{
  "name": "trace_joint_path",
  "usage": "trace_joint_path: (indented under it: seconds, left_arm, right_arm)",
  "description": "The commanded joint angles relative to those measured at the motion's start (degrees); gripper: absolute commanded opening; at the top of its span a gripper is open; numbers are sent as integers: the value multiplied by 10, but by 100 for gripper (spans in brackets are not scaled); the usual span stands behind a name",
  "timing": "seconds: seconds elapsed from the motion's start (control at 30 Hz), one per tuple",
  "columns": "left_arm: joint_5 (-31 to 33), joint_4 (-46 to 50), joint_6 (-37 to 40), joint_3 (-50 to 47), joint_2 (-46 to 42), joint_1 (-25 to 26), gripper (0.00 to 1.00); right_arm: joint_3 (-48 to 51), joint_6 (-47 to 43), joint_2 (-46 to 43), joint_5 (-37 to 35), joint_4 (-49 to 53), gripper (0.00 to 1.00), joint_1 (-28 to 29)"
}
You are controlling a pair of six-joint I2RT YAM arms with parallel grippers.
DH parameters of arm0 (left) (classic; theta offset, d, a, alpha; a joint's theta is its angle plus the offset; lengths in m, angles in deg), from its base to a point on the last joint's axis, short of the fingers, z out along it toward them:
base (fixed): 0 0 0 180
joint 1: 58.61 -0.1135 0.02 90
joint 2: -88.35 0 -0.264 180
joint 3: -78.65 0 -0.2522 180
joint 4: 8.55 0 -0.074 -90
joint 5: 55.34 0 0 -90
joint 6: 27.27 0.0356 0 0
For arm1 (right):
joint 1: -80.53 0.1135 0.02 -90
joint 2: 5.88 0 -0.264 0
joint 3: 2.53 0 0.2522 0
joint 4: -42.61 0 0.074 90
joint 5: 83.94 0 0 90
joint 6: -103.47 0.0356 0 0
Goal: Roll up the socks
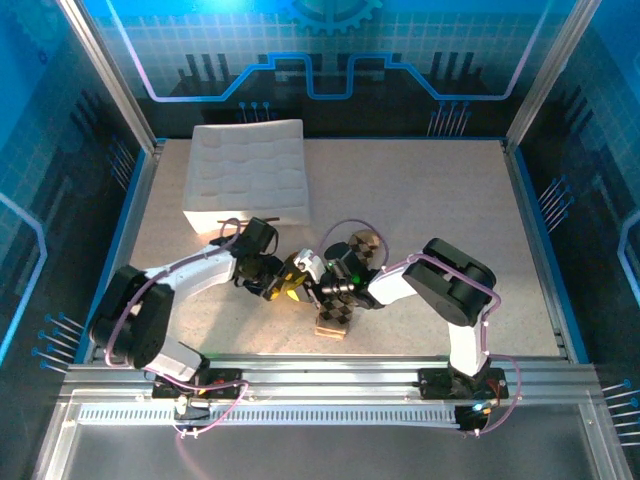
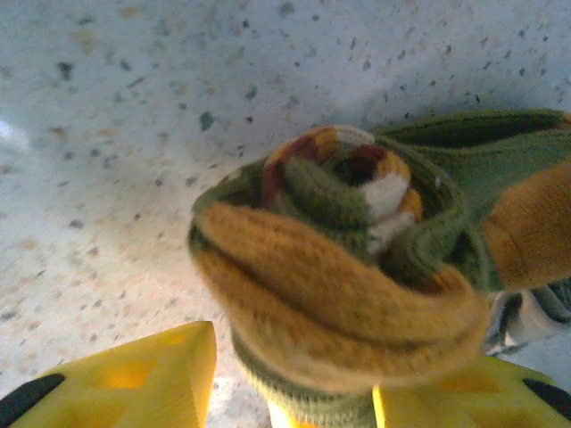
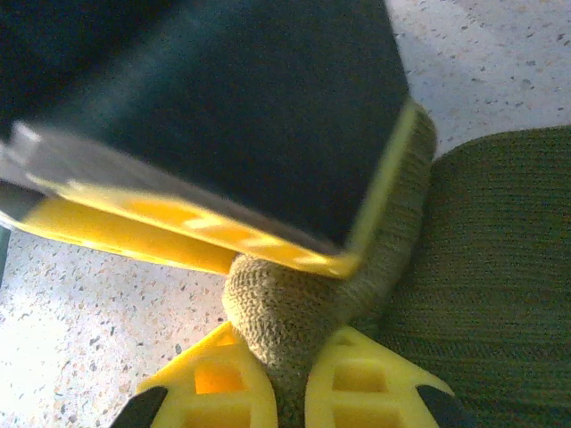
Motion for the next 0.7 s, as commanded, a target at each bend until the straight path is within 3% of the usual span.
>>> trace_joint_path:
  seconds: [0.0, 0.13, 0.23, 0.5, 0.67]
  left_arm:
    - [18, 38, 8, -30, 43, 15, 42]
    - [23, 55, 8, -39, 52, 21, 36]
    - [24, 68, 12, -36, 55, 20, 34]
    - [17, 85, 18, -9, 63, 20, 34]
    - [9, 90, 23, 4, 74, 20, 34]
  right_arm:
    - [32, -5, 38, -34, 191, 3, -1]
    - [35, -71, -27, -61, 181, 31, 17]
    - [38, -126, -77, -100, 173, 44, 35]
    - [48, -257, -155, -325, 139, 56, 109]
    - [20, -274, -135, -355, 138, 58, 128]
